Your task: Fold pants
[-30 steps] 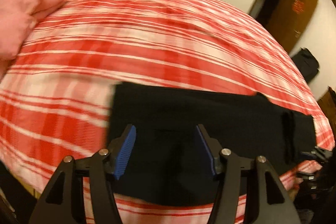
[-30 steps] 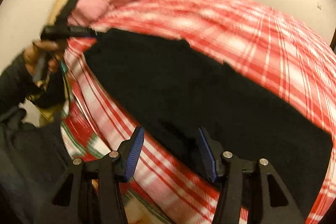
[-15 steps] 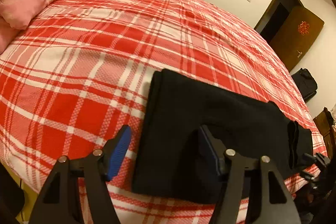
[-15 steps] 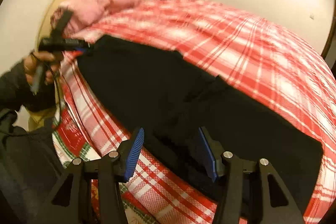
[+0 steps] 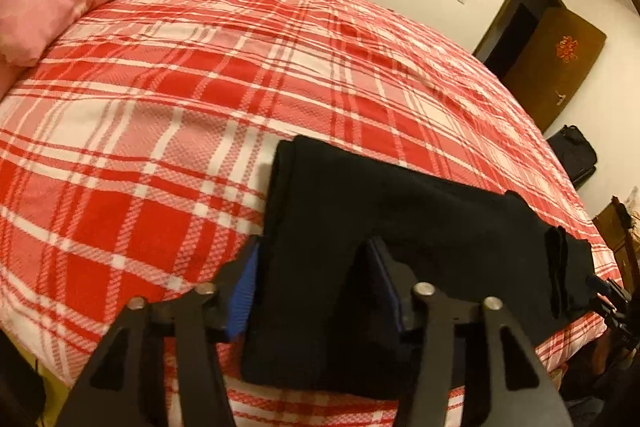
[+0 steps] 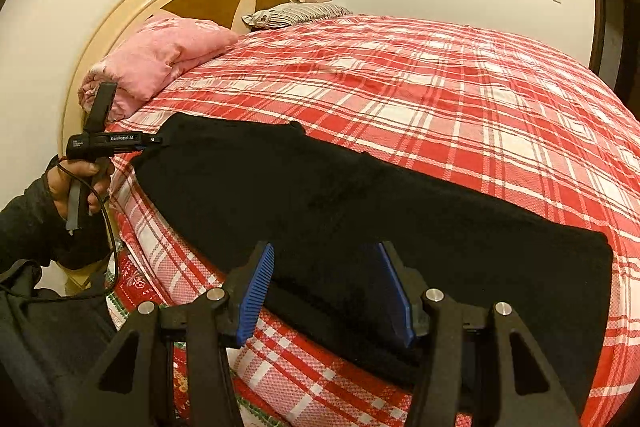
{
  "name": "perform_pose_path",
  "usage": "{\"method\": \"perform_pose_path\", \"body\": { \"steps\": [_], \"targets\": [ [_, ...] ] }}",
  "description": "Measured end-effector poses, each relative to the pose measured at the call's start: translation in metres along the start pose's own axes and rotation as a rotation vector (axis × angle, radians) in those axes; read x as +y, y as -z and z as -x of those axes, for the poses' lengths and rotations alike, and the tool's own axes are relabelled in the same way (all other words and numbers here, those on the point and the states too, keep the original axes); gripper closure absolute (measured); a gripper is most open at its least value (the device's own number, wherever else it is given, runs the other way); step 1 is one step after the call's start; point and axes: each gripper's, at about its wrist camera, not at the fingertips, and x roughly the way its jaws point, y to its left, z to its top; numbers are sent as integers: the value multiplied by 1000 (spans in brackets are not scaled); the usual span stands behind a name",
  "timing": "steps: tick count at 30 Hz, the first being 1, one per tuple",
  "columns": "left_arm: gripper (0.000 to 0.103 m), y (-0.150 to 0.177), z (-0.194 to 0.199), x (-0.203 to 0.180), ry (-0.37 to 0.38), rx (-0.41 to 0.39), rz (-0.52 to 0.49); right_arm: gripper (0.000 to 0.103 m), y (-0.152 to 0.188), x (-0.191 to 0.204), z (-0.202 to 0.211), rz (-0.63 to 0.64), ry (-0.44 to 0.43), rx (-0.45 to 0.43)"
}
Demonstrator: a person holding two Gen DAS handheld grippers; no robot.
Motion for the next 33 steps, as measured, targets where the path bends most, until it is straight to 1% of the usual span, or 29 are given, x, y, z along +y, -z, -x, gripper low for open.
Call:
{"method": "perform_pose_path", "body": {
  "steps": [2,4,5,6,7,8,9,11,13,15,18,24,27,29,33],
  "targets": [
    [43,0,-2,-6,-17,4,-28,48,0,-1,3,-6,7,-10],
    [48,0,-2,-11,-40,14,-70,48,-2,-4,8,-13,15,-26],
    [55,1,0,-12,-39,16,-77,48,-3,-6,9,-17,19,-33],
    [73,0,1,-12,-24,22,-76,48,-5,-9,12,-25,25,-44],
    [83,-1,5,-13,31,38,-61,48,-6,-12,16,-35,32,-53],
    [83,-2,8,-14,41,47,-42,48,-7,-15,19,-45,41,-60],
    [83,-2,10,-16,33,50,-38,48,-9,-20,22,-58,52,-68],
    [83,-4,18,-24,52,58,-34,48,-12,-29,30,-87,69,-87],
    [83,-10,28,-31,103,56,-13,48,-15,-39,36,-118,84,-102],
    [83,-15,38,-39,131,50,-2,48,-17,-46,42,-146,96,-117],
    [83,-22,52,-58,199,39,5,47,-19,-56,50,-180,119,-132],
    [83,-30,68,-116,317,25,-58,46,-21,-75,62,-227,186,-136],
    [83,-35,70,-146,336,18,-110,46,-20,-90,72,-279,212,-155],
    [83,-37,70,-173,368,31,-156,46,-17,-101,79,-318,232,-166],
    [83,-41,65,-217,414,63,-225,45,-9,-129,89,-406,304,-173]
  ]
}}
